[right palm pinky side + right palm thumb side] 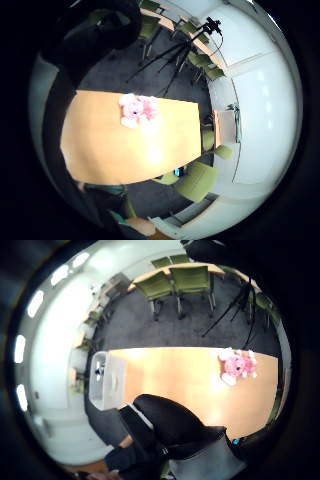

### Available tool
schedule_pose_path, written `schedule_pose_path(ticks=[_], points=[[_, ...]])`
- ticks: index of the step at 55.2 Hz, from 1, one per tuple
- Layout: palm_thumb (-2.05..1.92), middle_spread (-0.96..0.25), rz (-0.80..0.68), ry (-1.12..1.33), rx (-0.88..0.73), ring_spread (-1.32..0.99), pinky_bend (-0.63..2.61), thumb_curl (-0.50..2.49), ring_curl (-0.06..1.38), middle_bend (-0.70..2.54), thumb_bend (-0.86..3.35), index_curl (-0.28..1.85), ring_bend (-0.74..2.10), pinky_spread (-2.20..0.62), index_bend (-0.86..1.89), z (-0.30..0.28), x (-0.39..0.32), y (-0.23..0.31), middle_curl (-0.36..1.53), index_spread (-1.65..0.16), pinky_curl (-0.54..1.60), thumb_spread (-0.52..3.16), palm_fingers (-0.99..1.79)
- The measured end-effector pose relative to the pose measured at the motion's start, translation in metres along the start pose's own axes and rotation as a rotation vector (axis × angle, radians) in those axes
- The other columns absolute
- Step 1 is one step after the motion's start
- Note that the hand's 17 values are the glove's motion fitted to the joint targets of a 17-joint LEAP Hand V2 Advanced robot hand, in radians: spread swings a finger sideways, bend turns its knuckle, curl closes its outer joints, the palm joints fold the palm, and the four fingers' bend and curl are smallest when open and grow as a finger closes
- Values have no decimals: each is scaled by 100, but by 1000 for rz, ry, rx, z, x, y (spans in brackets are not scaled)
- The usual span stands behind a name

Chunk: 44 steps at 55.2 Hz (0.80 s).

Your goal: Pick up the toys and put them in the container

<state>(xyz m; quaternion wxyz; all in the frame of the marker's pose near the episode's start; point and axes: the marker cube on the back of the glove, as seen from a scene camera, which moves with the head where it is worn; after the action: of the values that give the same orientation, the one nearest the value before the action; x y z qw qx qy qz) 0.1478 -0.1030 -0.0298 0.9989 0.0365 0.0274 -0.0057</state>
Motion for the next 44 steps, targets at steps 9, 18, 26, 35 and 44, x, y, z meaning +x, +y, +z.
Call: schedule_pose_path(ticks=[9, 18, 26, 35, 44], points=[[-15, -18, 37, -8, -8, -23, 103, 15, 20, 21, -11, 29, 60, -1, 17, 54, 58, -22, 47, -38, 30, 89, -2], [-14, -19, 79, -44, -99, -20, 107, 15, 20, 17, -10, 28, 56, 1, 14, 127, 93, -34, 45, -38, 32, 85, -6], [-13, -18, 106, -63, -166, -17, 115, 16, 20, 11, -10, 27, 53, 2, 13, 196, 107, -33, 39, -38, 34, 82, -14], [-13, -17, 138, -78, -239, -13, 120, 17, 20, 11, -10, 27, 45, 3, 13, 245, 113, -31, 33, -37, 36, 80, -19], [-13, -16, 147, -28, -292, -11, 121, 18, 20, 11, -10, 25, 40, 3, 12, 274, 115, -25, 29, -37, 36, 78, -18]])
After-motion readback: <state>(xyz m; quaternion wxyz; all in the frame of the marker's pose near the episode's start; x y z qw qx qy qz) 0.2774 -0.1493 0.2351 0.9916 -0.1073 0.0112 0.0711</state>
